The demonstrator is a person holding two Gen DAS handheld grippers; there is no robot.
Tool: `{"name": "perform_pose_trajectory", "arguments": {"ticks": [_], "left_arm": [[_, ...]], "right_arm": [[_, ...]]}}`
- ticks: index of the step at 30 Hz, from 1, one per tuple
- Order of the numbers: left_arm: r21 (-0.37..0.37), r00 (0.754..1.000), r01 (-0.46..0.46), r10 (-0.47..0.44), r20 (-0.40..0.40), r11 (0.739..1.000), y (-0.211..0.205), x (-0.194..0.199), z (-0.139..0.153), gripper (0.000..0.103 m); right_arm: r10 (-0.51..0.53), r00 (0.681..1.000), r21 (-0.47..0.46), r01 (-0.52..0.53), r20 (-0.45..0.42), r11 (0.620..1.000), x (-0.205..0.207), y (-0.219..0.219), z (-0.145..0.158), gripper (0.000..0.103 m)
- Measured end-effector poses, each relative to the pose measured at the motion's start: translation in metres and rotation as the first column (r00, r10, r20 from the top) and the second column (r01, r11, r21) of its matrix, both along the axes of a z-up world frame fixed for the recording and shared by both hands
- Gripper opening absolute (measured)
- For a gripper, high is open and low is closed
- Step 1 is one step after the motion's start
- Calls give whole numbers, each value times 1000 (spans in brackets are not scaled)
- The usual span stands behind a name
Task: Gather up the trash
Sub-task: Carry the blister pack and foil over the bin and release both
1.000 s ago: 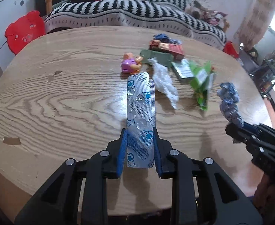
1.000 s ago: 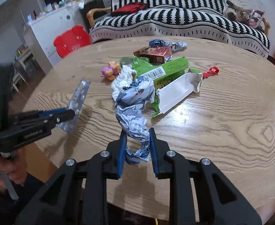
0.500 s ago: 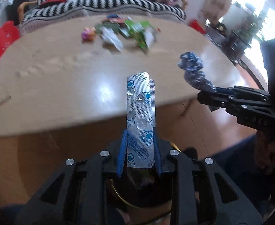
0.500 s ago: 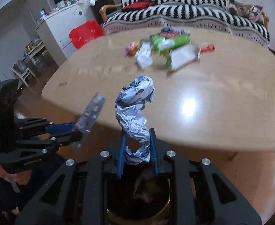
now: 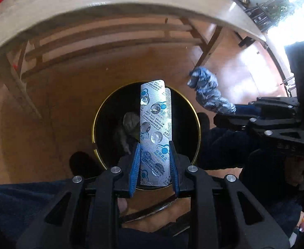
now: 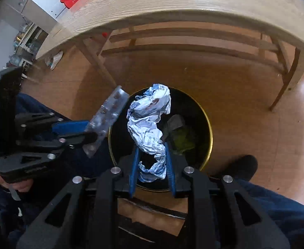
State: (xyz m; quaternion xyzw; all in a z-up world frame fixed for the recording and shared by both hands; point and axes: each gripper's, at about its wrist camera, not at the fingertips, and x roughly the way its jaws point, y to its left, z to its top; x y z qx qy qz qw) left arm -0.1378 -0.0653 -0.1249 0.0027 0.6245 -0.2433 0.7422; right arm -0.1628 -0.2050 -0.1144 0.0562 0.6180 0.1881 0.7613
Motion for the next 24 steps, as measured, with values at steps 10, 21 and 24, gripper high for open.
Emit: {"name": "perform_pose_trajectory", "arguments": {"ticks": [10,21,24], "left_arm": [[0,1000,0,0,-11,1000,-5,3,-7,26],[21,1000,-4,4,2,1000,-6,4,-7,27],[34,1000,4,-4,8,999,-8,2,-6,41]], "right_arm": [[-3,1000,-3,3,-11,1000,13,3,2,24],[-22,1000,-8,22,-9,1000,18,0,2,33],[-36,999,-1,36,5,999,18,-1,5,55]]}}
